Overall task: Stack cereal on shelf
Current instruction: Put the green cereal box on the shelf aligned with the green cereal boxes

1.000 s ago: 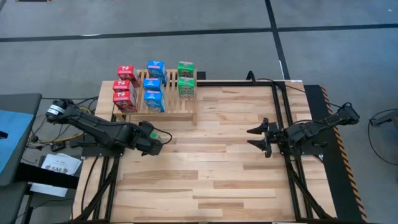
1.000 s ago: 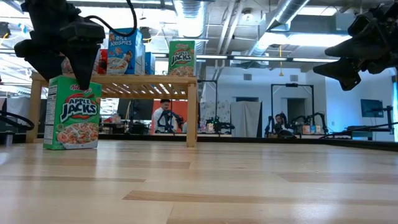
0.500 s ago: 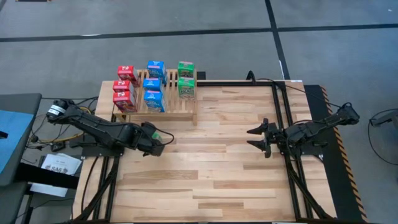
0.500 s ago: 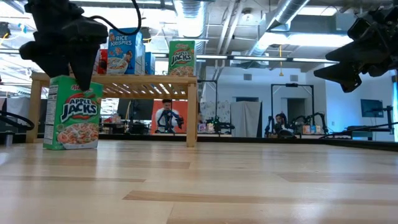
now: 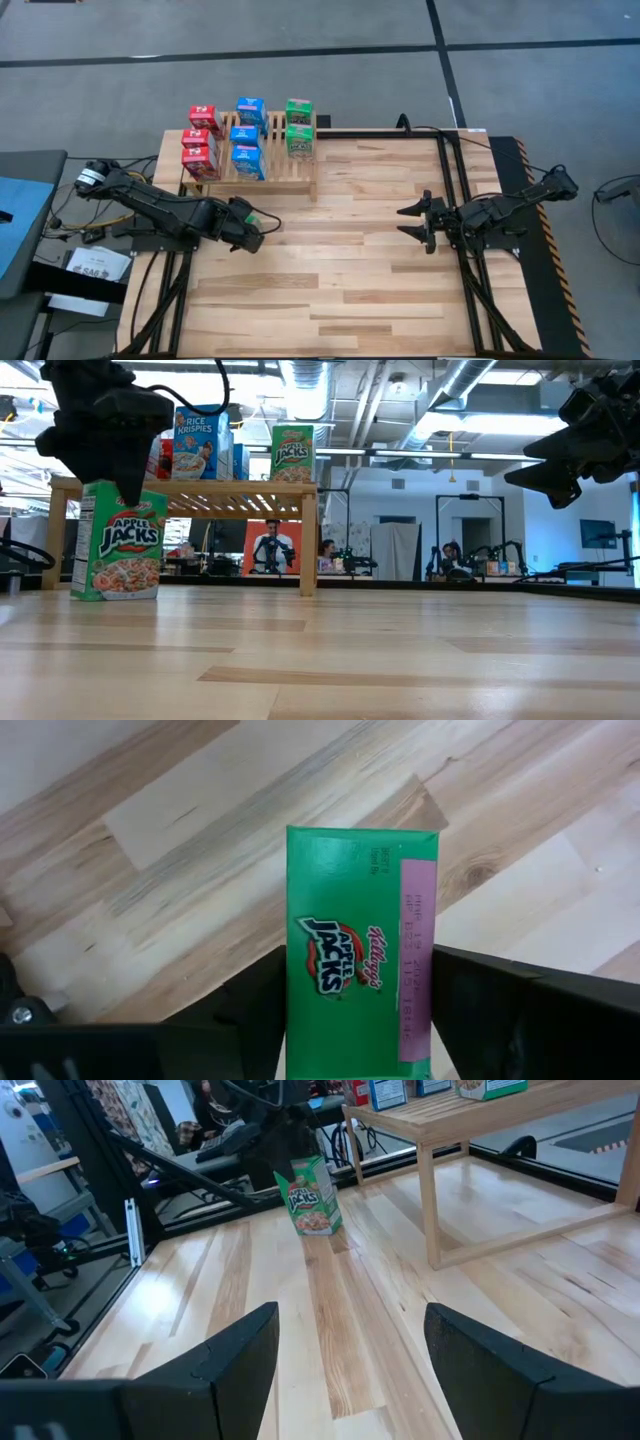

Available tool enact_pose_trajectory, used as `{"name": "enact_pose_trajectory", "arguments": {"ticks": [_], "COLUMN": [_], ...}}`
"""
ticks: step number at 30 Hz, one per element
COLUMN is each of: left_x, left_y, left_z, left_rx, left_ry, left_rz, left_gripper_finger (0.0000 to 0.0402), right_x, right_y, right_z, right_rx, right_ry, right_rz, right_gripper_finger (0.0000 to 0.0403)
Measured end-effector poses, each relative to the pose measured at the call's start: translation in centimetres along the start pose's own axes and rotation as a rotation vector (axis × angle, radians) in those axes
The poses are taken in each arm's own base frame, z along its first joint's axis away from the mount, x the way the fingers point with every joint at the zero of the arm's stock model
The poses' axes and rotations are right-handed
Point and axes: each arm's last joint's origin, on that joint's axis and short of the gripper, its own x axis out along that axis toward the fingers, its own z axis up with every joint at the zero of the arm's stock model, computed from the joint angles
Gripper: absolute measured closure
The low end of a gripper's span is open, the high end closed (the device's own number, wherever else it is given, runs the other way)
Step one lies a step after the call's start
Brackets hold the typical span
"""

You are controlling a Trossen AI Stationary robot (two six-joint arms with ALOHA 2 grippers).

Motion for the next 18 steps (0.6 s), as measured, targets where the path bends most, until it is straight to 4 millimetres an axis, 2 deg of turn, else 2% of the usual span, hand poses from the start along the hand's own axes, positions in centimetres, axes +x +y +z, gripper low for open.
{"name": "enact_pose_trajectory", "arguments": {"ticks": [11, 18], "left_x": [0.0, -0.1], "left_y": [-0.6, -1.2], "left_z": [0.1, 0.3], "left_rx": [0.105, 0.210], "left_ry": [0.014, -0.015], "left_rz": [-0.072, -0.125], "left_gripper_finger": [0.0231, 0.0235], "right_x": [0.0, 0.0], "right_y": [0.0, 0.0], "right_z": [0.0, 0.0], "right_rx": [0.000, 0.000], "right_ry": [0.000, 0.000], "right_rz": [0.000, 0.000], "right_gripper_finger": [0.0126, 0.0126]}}
